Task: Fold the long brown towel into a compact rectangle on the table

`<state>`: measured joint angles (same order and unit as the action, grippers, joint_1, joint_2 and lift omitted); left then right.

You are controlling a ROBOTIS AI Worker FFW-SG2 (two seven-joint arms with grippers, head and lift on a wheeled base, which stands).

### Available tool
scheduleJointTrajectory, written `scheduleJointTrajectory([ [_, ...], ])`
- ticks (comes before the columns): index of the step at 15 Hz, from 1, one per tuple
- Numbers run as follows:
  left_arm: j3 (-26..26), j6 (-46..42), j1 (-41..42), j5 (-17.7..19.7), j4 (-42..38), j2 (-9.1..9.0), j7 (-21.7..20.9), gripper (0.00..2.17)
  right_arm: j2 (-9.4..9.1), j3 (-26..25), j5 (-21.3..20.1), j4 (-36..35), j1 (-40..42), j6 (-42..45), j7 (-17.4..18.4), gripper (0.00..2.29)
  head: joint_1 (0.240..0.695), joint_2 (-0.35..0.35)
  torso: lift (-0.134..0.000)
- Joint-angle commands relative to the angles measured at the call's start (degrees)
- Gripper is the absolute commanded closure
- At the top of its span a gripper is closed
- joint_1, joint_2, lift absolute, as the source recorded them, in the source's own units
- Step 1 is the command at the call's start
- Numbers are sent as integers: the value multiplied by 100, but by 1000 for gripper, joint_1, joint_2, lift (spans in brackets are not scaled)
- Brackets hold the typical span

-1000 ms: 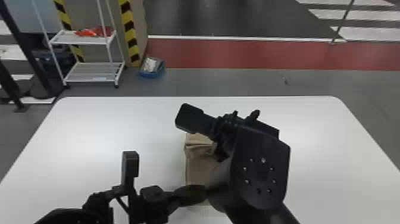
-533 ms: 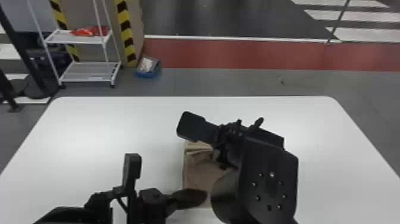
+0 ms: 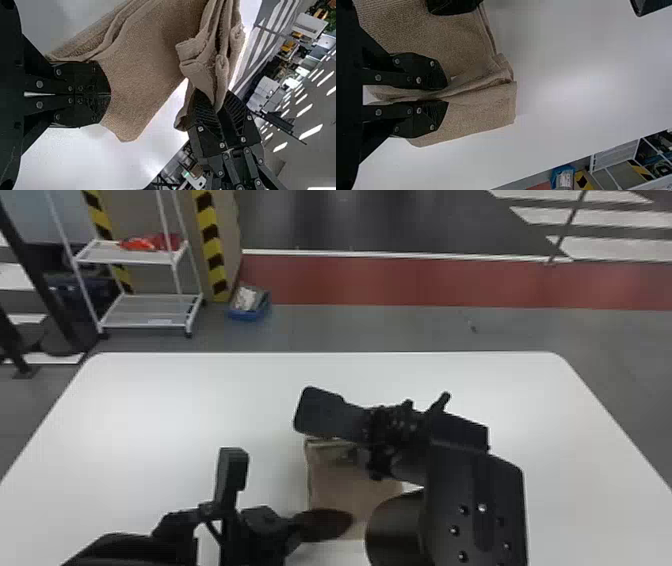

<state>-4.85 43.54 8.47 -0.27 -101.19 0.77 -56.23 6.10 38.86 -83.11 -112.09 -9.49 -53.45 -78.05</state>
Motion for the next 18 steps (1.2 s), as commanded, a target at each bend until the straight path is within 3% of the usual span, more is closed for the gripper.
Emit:
scheduleJointTrajectory([
  [1, -33, 2, -56, -8, 47, 2, 33, 1916, 261, 16, -29, -146, 132, 163, -28, 1001, 695, -49, -125],
  [6, -33, 2, -197, 1, 205, -7, 112, 1916, 691, 16, -65, -489, 431, 322, -28, 998, 695, -85, -125],
  [18, -60, 2, -223, 1, 223, -16, 183, 1912, 726, 289, -188, -682, 668, 269, -28, 1001, 695, -84, -125],
])
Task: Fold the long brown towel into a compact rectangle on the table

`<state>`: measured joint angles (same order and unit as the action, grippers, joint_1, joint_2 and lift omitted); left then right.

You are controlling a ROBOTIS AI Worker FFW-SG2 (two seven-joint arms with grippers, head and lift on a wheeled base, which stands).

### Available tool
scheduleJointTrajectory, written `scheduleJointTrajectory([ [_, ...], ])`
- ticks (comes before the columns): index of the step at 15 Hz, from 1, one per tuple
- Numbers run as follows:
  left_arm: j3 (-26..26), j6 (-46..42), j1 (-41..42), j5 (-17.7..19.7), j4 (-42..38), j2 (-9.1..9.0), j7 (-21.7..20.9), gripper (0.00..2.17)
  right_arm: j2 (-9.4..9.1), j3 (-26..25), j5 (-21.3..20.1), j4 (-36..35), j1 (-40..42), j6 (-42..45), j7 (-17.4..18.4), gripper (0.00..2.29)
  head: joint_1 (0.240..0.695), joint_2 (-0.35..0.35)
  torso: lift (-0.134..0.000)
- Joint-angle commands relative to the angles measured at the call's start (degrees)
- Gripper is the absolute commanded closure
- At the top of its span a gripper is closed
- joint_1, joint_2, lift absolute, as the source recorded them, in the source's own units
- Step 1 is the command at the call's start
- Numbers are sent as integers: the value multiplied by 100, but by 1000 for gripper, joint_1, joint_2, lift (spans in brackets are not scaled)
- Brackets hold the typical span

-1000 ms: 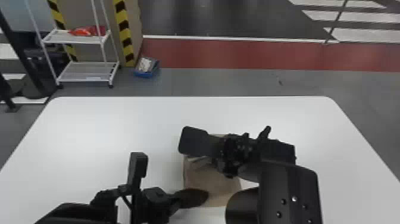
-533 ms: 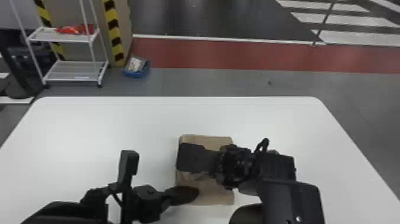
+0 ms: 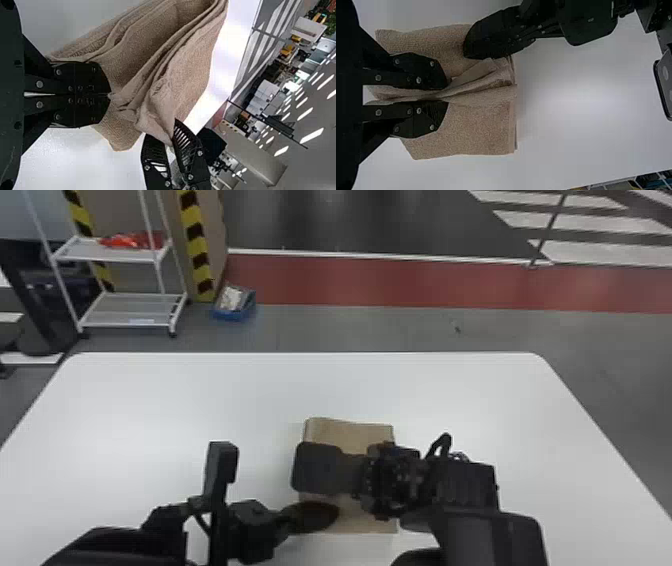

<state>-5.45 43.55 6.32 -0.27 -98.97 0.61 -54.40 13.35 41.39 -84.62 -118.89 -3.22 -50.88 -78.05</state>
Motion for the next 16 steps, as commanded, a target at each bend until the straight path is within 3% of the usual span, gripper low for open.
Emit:
scheduleJointTrajectory([
  [1, -9, 0, -8, 0, 0, 0, -1, 1916, 1, 45, -63, -2, 85, 11, -28, 1001, 695, -84, -125],
  [9, 0, 0, -26, 0, 0, 0, -1, 1916, -87, 150, -169, -2, 243, -129, -28, 998, 695, -79, -125],
  [16, 44, 0, -44, 0, 0, 9, -36, 1916, -51, 168, -292, -29, 339, -94, -28, 974, 695, -76, -125],
])
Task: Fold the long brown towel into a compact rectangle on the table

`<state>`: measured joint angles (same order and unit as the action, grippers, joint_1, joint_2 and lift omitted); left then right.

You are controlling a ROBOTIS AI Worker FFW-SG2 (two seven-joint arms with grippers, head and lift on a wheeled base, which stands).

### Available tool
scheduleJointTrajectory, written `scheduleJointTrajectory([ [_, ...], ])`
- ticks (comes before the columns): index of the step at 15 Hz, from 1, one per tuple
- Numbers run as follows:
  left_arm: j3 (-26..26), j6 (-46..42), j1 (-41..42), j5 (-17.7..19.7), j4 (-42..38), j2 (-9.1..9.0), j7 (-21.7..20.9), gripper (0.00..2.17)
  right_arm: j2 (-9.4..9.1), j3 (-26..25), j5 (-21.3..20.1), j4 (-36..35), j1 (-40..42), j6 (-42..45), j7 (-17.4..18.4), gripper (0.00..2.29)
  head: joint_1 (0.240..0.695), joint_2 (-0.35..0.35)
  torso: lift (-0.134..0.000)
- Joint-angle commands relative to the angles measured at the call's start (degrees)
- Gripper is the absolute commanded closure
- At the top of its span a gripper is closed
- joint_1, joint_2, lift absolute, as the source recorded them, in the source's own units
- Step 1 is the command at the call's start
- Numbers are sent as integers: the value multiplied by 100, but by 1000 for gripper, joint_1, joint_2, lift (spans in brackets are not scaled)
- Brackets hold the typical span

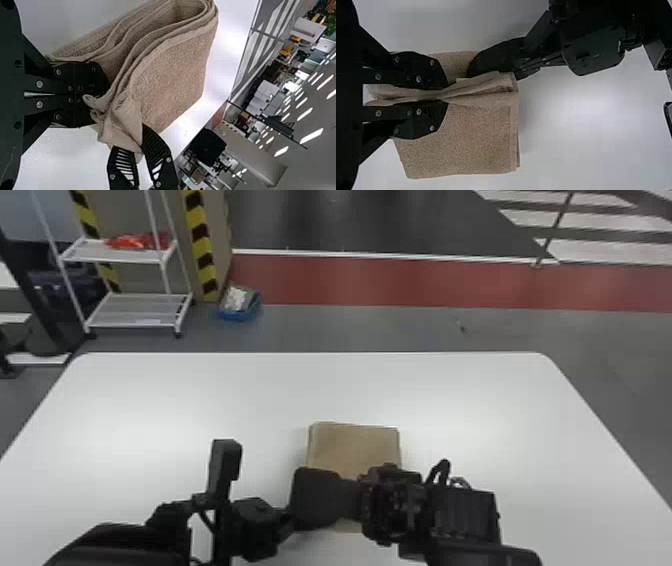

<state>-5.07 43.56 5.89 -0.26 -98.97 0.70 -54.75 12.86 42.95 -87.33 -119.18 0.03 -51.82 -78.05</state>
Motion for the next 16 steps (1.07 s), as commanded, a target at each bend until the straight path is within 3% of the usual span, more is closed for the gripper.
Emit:
scheduleJointTrajectory([
  [1, 6, 0, 0, 0, 0, 0, -1, 1916, -3, 29, -56, 0, 23, -35, -28, 826, 695, -76, -125],
  [4, -3, 0, -18, 9, 0, 0, -10, 1916, -11, 38, -74, -123, 85, -176, -28, 498, 695, -76, -125],
  [9, 15, 0, -27, 9, 0, 0, -27, 1916, 68, -85, -74, -571, 243, -176, -28, 495, 695, -75, -125],
  [13, -38, 0, -18, 9, -9, -9, -27, 1916, 112, -182, -56, -466, 234, -123, -28, 495, 695, -89, -125],
  [16, -56, 17, 0, 0, -35, 0, -27, 1916, 41, -103, -56, -158, 164, -123, -28, 495, 695, -101, -125],
])
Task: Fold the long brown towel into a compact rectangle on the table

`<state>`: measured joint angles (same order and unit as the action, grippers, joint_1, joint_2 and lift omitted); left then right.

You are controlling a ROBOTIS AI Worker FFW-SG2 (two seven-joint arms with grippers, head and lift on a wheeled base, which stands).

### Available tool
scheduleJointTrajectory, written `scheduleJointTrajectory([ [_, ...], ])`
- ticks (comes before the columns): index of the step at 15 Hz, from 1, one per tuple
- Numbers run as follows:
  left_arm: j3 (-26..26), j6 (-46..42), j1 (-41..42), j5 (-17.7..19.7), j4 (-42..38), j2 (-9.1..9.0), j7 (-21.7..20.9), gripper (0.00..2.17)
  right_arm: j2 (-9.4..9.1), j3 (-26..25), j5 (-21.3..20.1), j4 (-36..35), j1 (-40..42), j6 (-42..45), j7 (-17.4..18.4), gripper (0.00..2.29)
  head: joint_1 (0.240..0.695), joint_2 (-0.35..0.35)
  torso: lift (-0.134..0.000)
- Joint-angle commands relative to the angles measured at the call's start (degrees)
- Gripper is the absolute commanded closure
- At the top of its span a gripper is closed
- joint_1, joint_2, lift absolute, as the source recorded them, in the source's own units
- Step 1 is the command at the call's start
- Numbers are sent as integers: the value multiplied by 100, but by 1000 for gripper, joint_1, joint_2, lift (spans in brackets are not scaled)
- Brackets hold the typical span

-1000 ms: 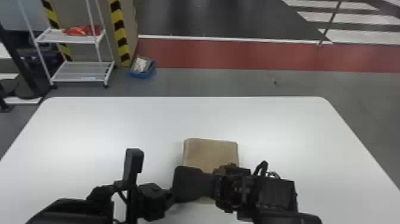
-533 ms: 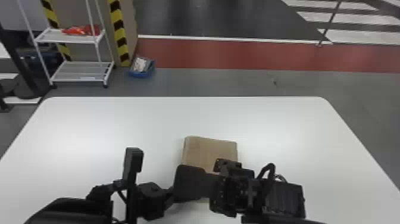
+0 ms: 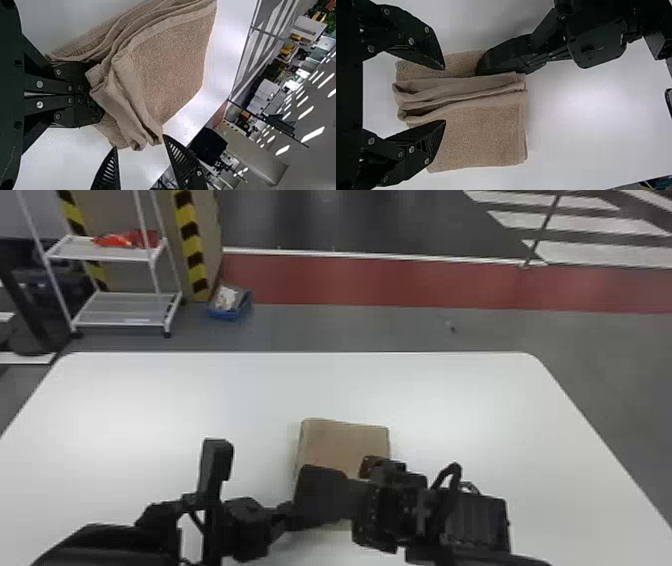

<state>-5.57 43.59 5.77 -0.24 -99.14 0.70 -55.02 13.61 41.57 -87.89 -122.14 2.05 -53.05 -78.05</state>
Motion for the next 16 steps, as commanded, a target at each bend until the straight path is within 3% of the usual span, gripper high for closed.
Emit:
scheduleJointTrajectory([
  [1, -14, 14, 12, -2, -26, 1, 0, 1916, -60, 88, -9, 208, -82, -17, -28, 495, 695, -101, -125],
  [9, -14, 32, 56, -2, -70, 1, 0, 1916, -219, 97, -79, 630, -258, -53, -28, 508, 695, -98, -125],
  [14, -5, 32, 56, -2, -70, 1, 0, 1916, -227, 35, -123, 648, -293, -53, -28, 822, 695, -96, -125],
  [16, 3, 32, 56, -2, -70, 1, -9, 1916, -227, 18, -123, 648, -293, -70, -28, 829, 695, -100, -125],
])
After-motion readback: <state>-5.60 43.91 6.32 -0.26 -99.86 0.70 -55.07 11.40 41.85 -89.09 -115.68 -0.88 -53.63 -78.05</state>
